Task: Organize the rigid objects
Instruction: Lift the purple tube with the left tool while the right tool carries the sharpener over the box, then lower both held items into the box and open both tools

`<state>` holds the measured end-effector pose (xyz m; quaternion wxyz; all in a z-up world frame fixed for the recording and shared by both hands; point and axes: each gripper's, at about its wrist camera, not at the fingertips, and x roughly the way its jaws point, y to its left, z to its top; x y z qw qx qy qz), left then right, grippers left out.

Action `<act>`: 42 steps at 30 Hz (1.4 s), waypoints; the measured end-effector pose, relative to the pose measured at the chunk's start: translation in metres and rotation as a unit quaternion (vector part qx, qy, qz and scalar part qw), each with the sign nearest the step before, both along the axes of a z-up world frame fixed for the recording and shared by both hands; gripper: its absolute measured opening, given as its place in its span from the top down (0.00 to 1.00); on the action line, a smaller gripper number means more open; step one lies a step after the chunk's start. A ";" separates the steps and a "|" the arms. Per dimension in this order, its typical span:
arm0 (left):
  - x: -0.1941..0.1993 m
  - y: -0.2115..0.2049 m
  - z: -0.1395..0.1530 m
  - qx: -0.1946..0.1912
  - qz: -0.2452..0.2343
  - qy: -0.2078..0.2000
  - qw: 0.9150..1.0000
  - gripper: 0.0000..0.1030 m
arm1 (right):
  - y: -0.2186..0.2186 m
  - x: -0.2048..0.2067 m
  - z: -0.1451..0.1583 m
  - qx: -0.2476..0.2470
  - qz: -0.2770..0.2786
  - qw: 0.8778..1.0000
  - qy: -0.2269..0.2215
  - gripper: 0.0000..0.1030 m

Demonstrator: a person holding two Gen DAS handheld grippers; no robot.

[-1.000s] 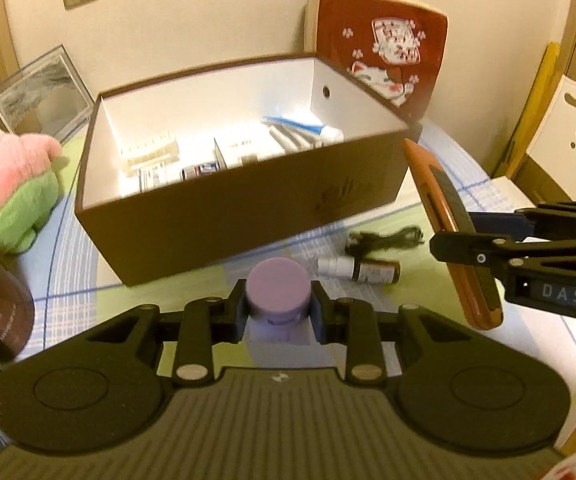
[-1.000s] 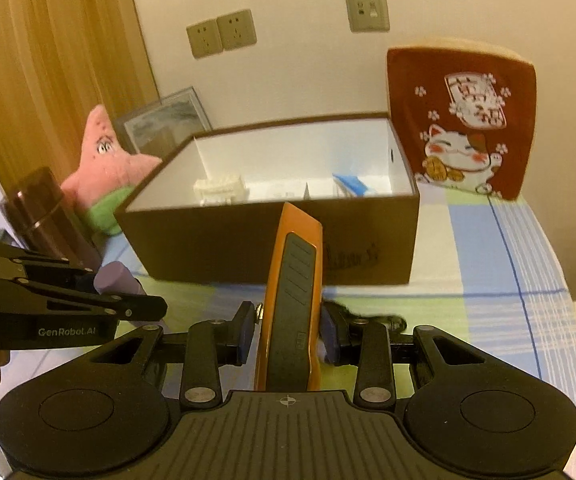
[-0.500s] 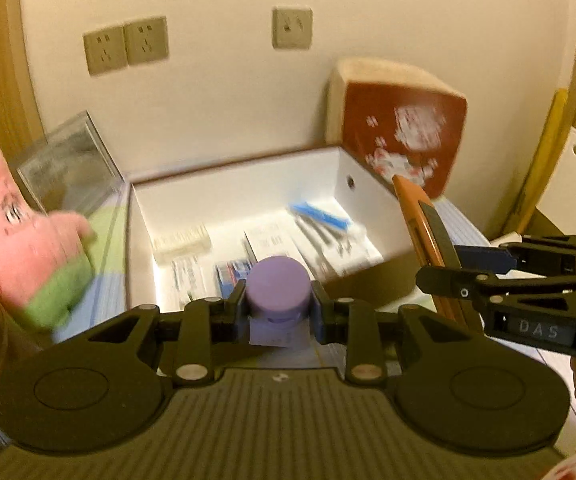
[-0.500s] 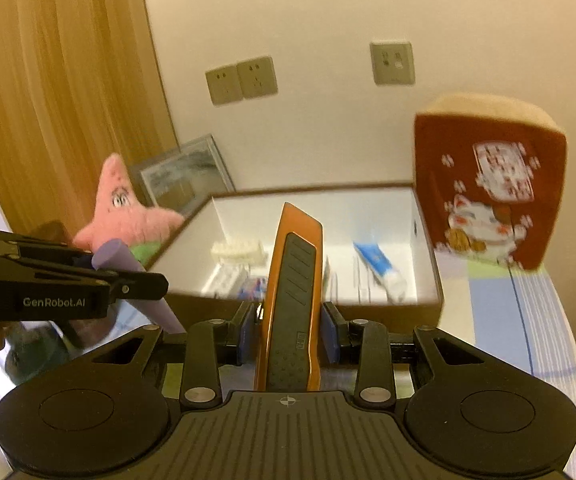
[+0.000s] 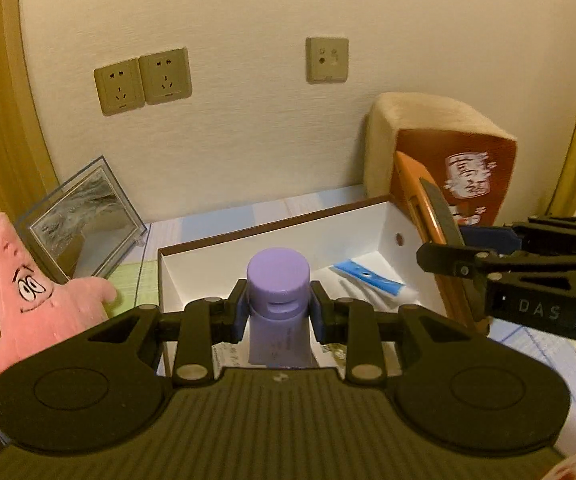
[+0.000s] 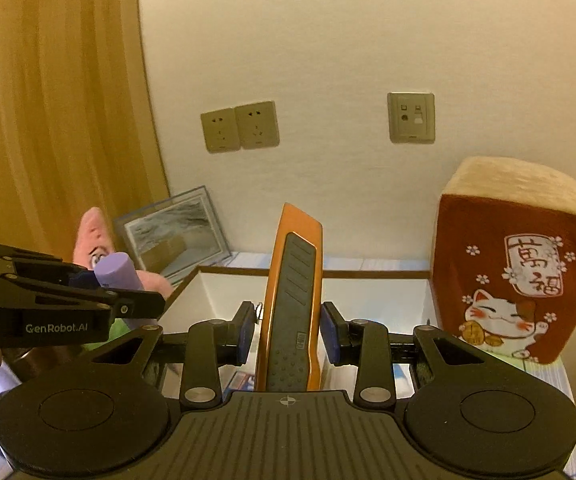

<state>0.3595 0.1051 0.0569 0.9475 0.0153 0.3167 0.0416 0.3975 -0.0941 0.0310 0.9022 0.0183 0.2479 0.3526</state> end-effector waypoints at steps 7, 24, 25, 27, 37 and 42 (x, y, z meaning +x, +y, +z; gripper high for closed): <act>0.034 0.017 -0.031 0.005 0.008 0.050 0.999 0.74 | 0.021 0.026 -0.027 -0.025 -0.008 0.999 0.027 0.69; 0.105 0.030 -0.102 0.022 -0.008 0.144 0.989 0.74 | 0.053 0.080 -0.093 -0.095 -0.025 0.988 0.116 0.69; 0.109 0.030 -0.103 0.023 -0.009 0.146 0.989 0.74 | 0.054 0.082 -0.094 -0.096 -0.024 0.988 0.119 0.69; 0.117 0.031 -0.106 0.020 -0.011 0.147 0.989 0.74 | 0.057 0.088 -0.097 -0.101 -0.028 0.987 0.124 0.69; 0.126 0.030 -0.110 -0.003 -0.018 0.136 0.991 0.65 | 0.058 0.108 -0.104 -0.083 -0.046 0.983 0.156 0.68; 0.120 0.033 -0.109 -0.007 -0.013 0.138 0.990 0.59 | 0.054 0.105 -0.097 -0.062 -0.045 0.987 0.143 0.67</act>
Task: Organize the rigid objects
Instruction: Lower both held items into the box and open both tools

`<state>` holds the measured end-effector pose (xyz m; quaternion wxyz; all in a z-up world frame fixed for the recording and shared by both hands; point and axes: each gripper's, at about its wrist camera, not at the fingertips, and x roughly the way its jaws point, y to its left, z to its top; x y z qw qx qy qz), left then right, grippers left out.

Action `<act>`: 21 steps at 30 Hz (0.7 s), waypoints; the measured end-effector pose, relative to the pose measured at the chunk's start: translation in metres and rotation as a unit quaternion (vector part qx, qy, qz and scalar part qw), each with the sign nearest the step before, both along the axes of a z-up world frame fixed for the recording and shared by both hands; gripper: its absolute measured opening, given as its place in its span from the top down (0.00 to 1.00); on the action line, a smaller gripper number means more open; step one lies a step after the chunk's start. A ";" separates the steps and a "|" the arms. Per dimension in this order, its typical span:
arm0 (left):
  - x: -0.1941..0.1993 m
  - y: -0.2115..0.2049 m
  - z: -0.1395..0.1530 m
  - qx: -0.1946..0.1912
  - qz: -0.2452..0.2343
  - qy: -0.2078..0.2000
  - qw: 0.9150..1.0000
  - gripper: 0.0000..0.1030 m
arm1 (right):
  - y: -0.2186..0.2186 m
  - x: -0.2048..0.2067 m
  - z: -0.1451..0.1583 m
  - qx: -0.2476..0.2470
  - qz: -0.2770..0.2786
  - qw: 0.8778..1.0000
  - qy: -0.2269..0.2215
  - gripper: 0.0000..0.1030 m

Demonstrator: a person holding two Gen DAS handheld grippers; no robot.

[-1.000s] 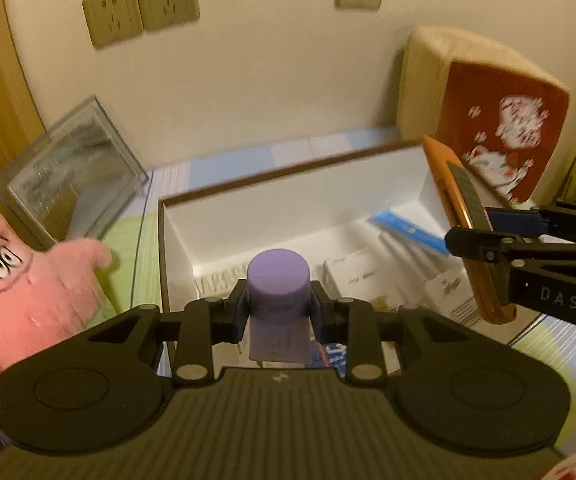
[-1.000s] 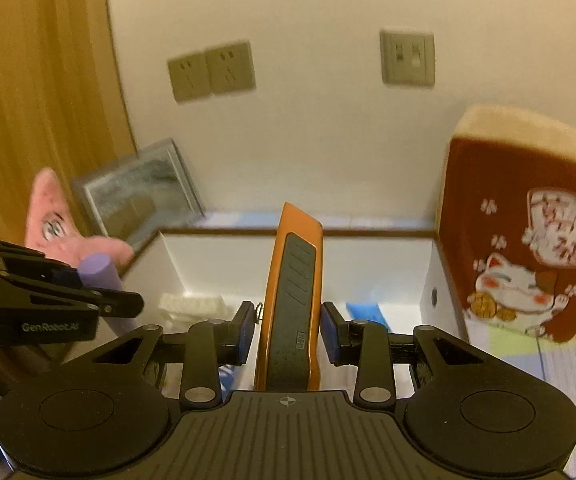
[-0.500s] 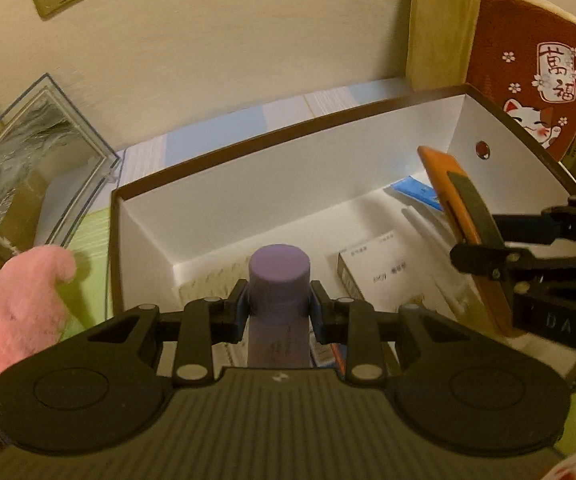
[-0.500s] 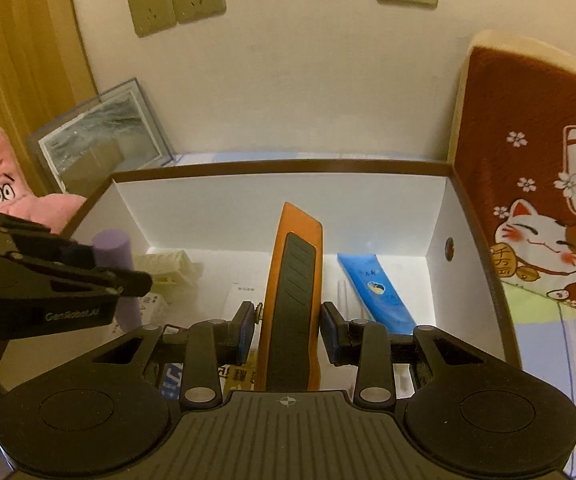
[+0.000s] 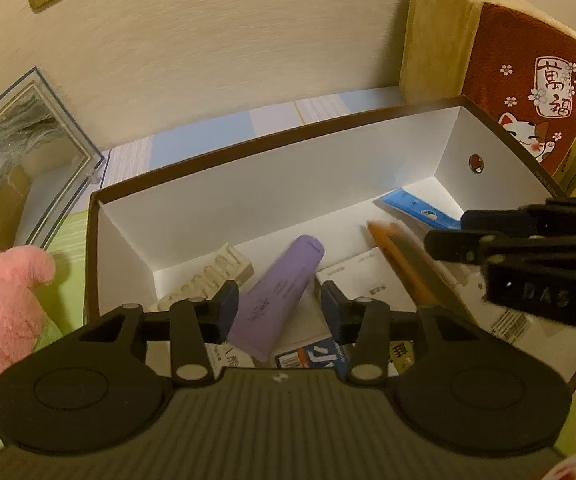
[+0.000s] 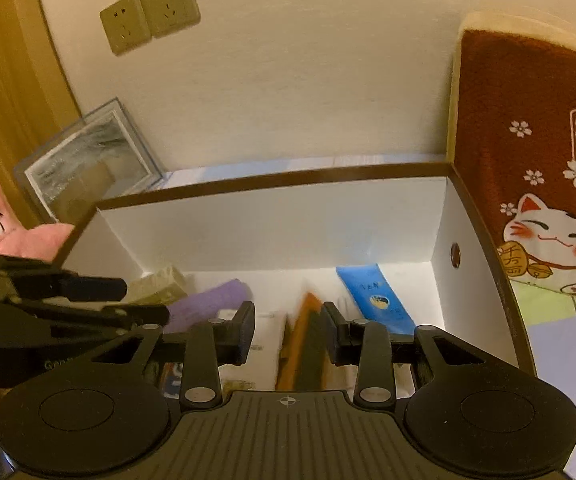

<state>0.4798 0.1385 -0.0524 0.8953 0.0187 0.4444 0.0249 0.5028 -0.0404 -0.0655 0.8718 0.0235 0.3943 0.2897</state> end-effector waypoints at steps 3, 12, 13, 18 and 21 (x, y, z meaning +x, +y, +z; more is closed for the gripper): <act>-0.004 0.003 0.003 -0.003 0.005 -0.004 1.000 0.57 | -0.002 -0.004 0.001 -0.001 0.009 1.000 0.006 0.62; -0.016 0.006 0.010 -0.007 0.014 -0.006 1.000 0.49 | -0.006 -0.018 0.002 -0.007 0.013 1.000 0.006 0.46; -0.017 0.006 0.010 -0.007 0.015 -0.006 1.000 0.49 | -0.007 -0.019 0.003 -0.007 0.012 1.000 0.005 0.45; -0.026 0.004 0.017 -0.009 0.021 -0.008 1.000 0.49 | -0.012 -0.028 0.010 0.001 0.009 1.000 0.004 0.41; -0.031 0.001 0.021 -0.010 0.025 -0.010 1.000 0.49 | -0.015 -0.035 0.015 0.006 0.008 1.000 0.002 0.40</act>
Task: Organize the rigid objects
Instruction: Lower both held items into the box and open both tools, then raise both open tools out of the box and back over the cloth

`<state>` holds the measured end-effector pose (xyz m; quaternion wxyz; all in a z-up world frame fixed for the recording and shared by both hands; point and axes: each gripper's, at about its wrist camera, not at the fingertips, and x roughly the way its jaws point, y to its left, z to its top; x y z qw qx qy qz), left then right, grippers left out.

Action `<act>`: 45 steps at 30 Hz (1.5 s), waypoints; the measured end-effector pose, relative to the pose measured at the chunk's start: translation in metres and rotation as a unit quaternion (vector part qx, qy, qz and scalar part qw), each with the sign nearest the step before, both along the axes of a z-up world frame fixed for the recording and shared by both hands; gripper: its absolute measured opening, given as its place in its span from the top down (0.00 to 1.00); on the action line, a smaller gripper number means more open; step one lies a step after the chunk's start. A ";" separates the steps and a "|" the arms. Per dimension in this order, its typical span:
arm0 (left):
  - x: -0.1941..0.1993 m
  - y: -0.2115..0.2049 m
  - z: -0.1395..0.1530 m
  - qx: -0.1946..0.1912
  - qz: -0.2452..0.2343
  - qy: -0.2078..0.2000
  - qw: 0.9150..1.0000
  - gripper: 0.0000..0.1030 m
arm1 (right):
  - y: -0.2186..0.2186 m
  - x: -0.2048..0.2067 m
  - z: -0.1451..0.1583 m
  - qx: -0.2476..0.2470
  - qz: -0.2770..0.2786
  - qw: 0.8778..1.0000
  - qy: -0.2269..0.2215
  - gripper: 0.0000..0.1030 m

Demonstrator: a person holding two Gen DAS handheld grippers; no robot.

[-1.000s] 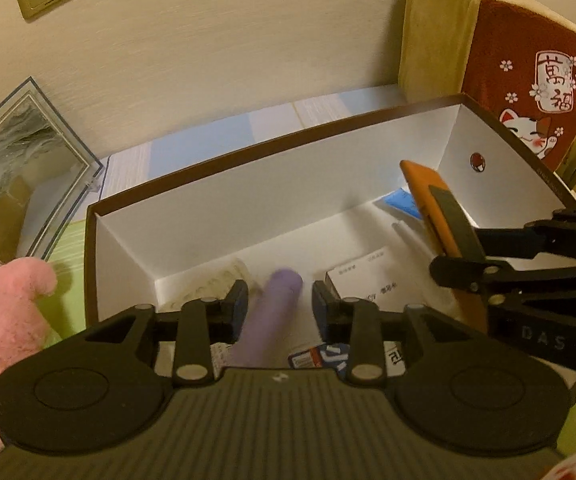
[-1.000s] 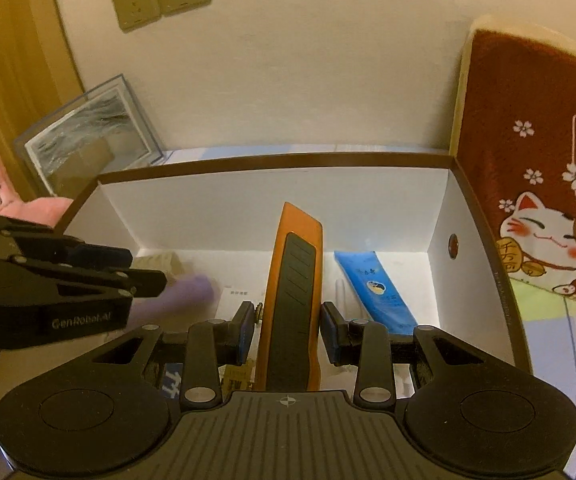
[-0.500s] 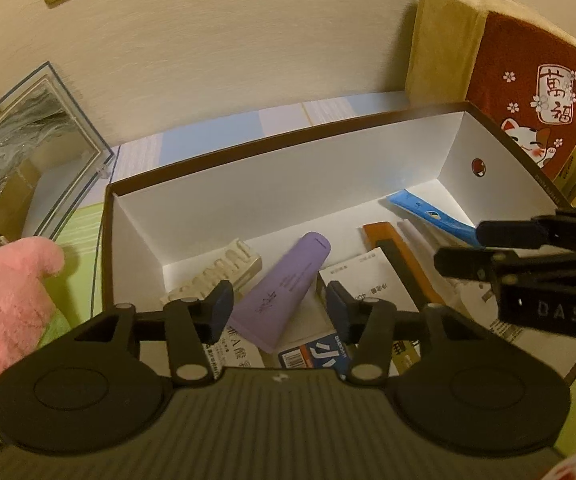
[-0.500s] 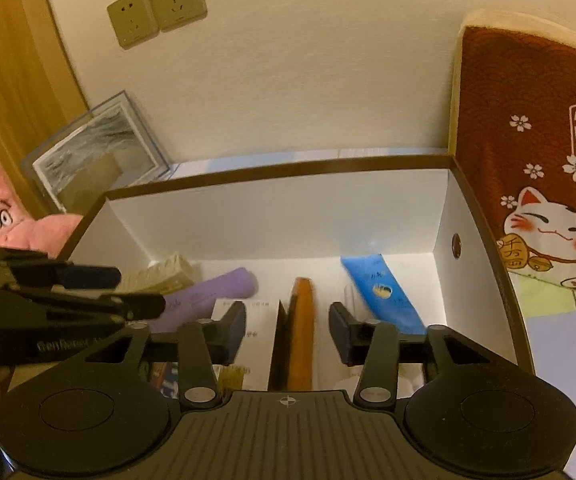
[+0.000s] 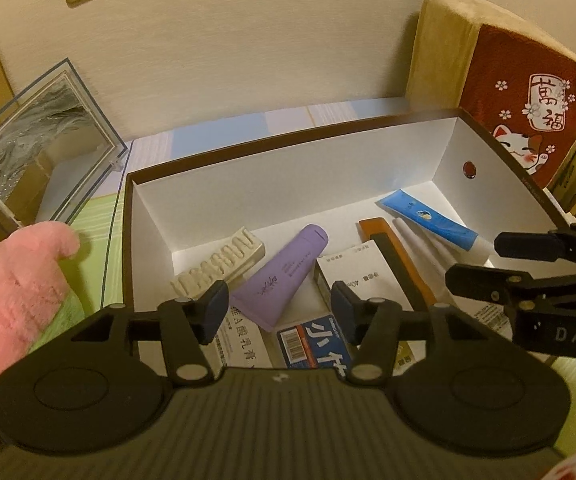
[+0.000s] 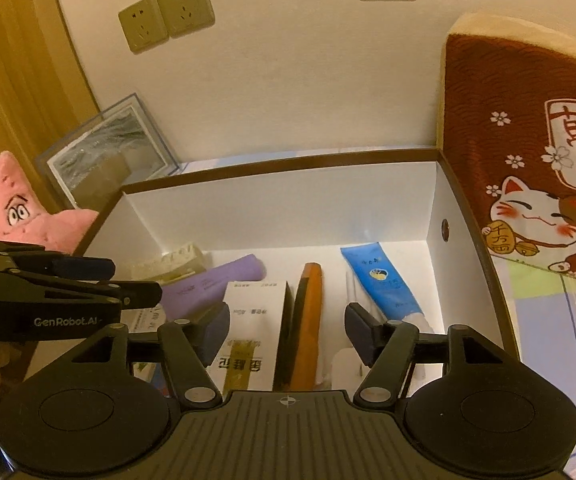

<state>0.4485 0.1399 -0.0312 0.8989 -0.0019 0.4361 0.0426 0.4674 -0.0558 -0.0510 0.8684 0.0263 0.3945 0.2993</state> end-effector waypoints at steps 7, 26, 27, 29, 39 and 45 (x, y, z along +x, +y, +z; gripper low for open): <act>-0.018 -0.005 0.015 -0.006 0.005 -0.013 1.000 0.49 | -0.016 -0.019 0.017 0.020 -0.011 1.000 -0.009 0.39; -0.091 -0.033 0.057 -0.024 0.012 -0.048 0.998 0.49 | -0.064 -0.089 0.055 0.057 -0.031 0.997 -0.035 0.31; -0.095 -0.034 0.058 -0.026 0.013 -0.050 0.998 0.49 | -0.067 -0.093 0.056 0.059 -0.032 0.997 -0.035 0.31; -0.104 -0.036 0.060 -0.033 0.013 -0.052 0.998 0.49 | -0.073 -0.100 0.057 0.062 -0.035 0.997 -0.033 0.30; -0.150 -0.046 0.057 -0.040 0.021 -0.052 0.998 0.49 | -0.096 -0.139 0.053 0.057 -0.048 0.997 -0.024 0.29; -0.171 -0.058 0.044 -0.049 0.010 -0.040 0.998 0.49 | -0.107 -0.160 0.040 0.045 -0.056 0.997 -0.006 0.29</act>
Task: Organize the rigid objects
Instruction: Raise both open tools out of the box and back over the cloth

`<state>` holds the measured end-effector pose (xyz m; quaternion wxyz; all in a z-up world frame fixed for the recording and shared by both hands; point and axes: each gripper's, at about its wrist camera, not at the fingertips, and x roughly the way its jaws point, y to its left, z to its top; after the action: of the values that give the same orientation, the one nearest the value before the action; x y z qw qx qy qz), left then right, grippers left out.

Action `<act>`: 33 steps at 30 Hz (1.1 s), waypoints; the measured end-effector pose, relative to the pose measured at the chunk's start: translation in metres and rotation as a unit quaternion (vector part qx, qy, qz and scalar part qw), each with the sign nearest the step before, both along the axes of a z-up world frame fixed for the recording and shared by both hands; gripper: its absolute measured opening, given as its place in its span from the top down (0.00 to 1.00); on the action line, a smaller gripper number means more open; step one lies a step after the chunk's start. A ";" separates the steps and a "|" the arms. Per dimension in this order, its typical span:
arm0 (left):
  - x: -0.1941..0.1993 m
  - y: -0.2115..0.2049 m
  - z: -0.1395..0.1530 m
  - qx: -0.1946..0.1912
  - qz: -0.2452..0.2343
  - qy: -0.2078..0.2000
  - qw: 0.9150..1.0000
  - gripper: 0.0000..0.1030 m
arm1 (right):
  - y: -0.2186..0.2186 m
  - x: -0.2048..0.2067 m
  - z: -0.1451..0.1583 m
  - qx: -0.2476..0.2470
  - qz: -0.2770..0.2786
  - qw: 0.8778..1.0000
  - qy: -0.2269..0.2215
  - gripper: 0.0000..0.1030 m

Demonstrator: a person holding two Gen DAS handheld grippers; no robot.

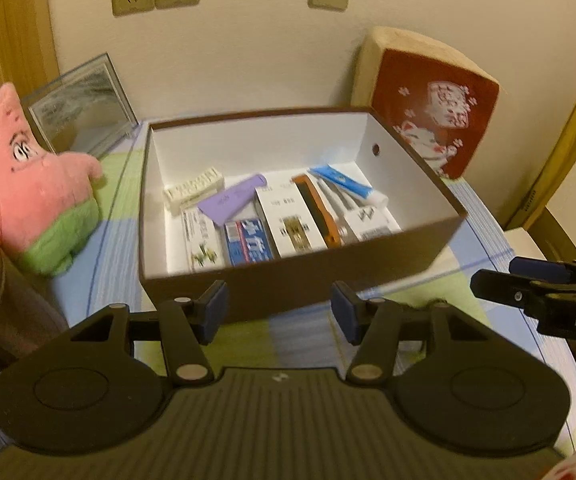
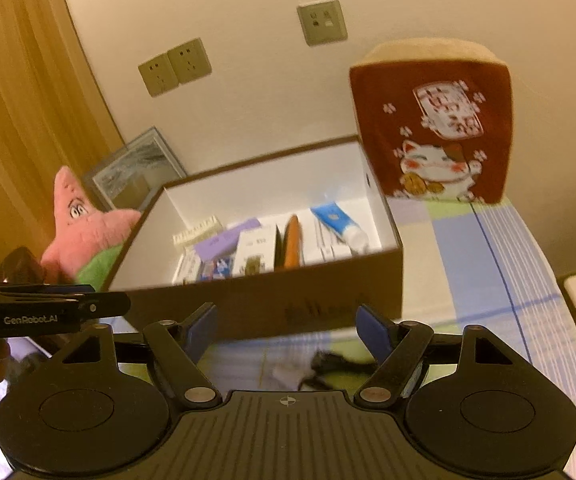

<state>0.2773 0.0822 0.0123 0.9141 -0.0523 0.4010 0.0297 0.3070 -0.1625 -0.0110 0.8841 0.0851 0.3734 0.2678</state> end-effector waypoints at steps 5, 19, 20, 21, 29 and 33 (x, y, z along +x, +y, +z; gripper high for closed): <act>-0.014 -0.013 -0.013 -0.001 -0.014 0.010 1.000 0.47 | -0.006 -0.015 -0.015 -0.012 -0.003 1.000 0.022 0.29; -0.028 -0.047 -0.043 -0.011 -0.055 0.033 0.998 0.44 | -0.017 -0.031 -0.048 -0.043 -0.020 0.997 0.064 0.29; -0.027 -0.048 -0.045 -0.012 -0.056 0.035 0.998 0.44 | -0.018 -0.032 -0.050 -0.045 -0.022 0.997 0.066 0.29; -0.027 -0.050 -0.047 -0.012 -0.056 0.037 0.998 0.44 | -0.019 -0.032 -0.052 -0.047 -0.023 0.996 0.068 0.29; -0.020 -0.066 -0.063 -0.016 -0.074 0.050 0.996 0.44 | -0.025 -0.025 -0.066 -0.059 -0.034 0.994 0.081 0.29; -0.013 -0.076 -0.073 -0.016 -0.084 0.058 0.995 0.44 | -0.028 -0.020 -0.073 -0.065 -0.037 0.993 0.087 0.29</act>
<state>0.2639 0.0066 -0.0608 0.8875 -0.0314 0.4570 -0.0506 0.2867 -0.1902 -0.0837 0.8613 0.0637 0.4619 0.2017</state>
